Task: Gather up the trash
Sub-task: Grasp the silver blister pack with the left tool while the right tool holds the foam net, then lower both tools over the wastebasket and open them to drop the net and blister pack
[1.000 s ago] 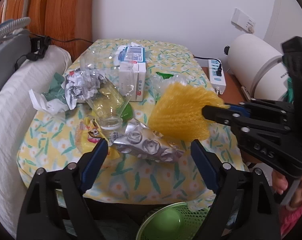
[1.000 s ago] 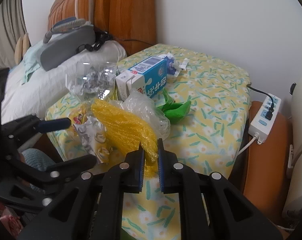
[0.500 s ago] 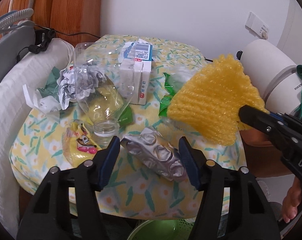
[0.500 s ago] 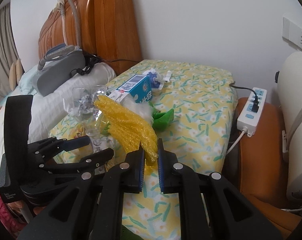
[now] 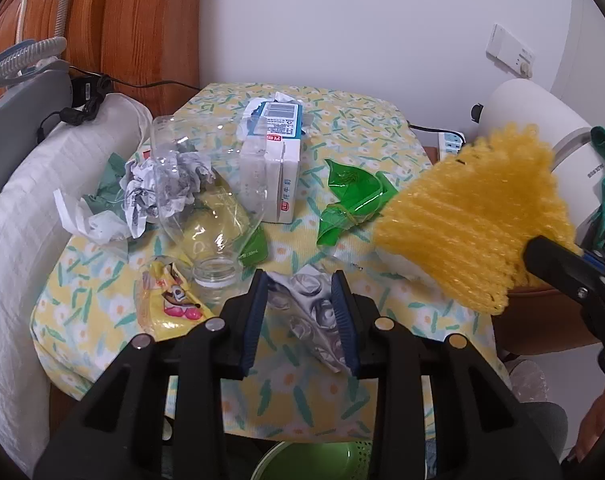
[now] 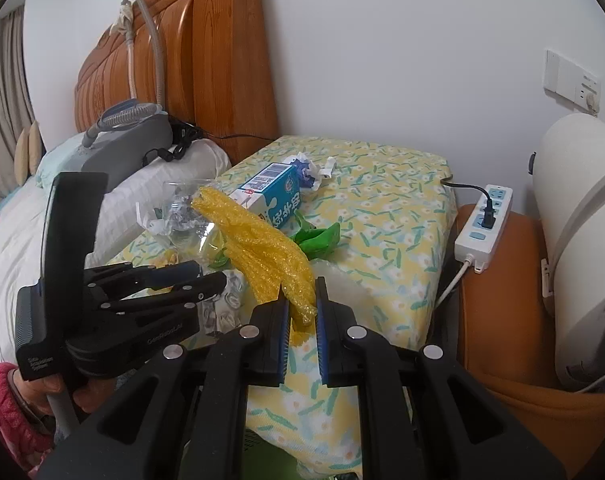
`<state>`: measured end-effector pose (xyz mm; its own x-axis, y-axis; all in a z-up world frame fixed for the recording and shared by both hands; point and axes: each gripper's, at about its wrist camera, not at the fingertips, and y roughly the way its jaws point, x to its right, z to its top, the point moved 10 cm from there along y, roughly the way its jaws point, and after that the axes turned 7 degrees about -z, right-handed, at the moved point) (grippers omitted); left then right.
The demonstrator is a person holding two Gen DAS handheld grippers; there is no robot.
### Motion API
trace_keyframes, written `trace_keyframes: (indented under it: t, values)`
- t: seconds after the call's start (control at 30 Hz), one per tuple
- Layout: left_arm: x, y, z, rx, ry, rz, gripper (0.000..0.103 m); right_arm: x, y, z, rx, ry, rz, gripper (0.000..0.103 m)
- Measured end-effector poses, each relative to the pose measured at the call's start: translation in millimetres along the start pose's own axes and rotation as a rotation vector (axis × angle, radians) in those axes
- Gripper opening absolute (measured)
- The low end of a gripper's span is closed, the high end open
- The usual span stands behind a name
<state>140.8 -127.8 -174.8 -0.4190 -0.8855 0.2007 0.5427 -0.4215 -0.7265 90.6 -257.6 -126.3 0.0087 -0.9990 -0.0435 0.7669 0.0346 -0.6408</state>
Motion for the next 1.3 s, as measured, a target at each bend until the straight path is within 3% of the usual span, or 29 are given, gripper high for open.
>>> trace_keyframes:
  t: [0.23,0.33,0.67,0.73,0.77,0.8,0.97,1.07,1.13,1.17,1.2,1.3]
  values:
    - [0.5,0.5,1.2,0.012,0.006,-0.015,0.032,2.7,-16.3,-7.9,0.010,0.017,-0.017,0.012]
    - [-0.5,-0.9,-0.2,0.011,0.003,-0.039,0.021,5.2,-23.9,-10.9,0.021,0.036,-0.017,0.012]
    - [-0.5,-1.7,-2.2,0.011,0.051,-0.047,0.021,12.8,-21.1,-21.1,0.027,0.085,0.014,0.012]
    - [0.2,-1.3,-4.0,0.004,0.061,-0.031,0.041,12.7,-17.5,-24.4,0.022,0.087,0.022,0.012]
    - [-0.4,-1.5,-4.6,0.006,0.067,-0.016,0.062,12.6,-16.7,-25.6,0.021,0.091,0.025,0.012]
    - [-0.3,-0.9,-5.7,0.003,0.079,0.000,0.077,12.4,-15.0,-26.8,0.018,0.095,0.032,0.012]
    - [8.2,11.4,-14.2,-0.032,0.114,0.003,0.079,10.8,-9.2,-29.0,0.012,0.099,0.049,0.012]
    - [13.9,18.2,-14.6,-0.041,0.117,-0.004,0.079,11.4,-6.9,-29.3,0.009,0.102,0.051,0.012]
    - [18.5,20.9,-13.8,-0.036,0.130,-0.012,0.066,12.2,-6.1,-30.0,0.006,0.102,0.045,0.012]
    - [21.1,23.2,-14.2,-0.044,0.134,-0.020,0.047,13.2,-5.5,-30.4,0.004,0.103,0.039,0.012]
    - [23.0,25.7,-14.5,-0.055,0.134,-0.030,0.039,14.1,-5.0,-30.2,0.001,0.106,0.035,0.012]
    - [25.4,24.3,-11.7,-0.038,0.130,-0.038,0.038,15.5,-5.1,-30.4,-0.003,0.111,0.030,0.012]
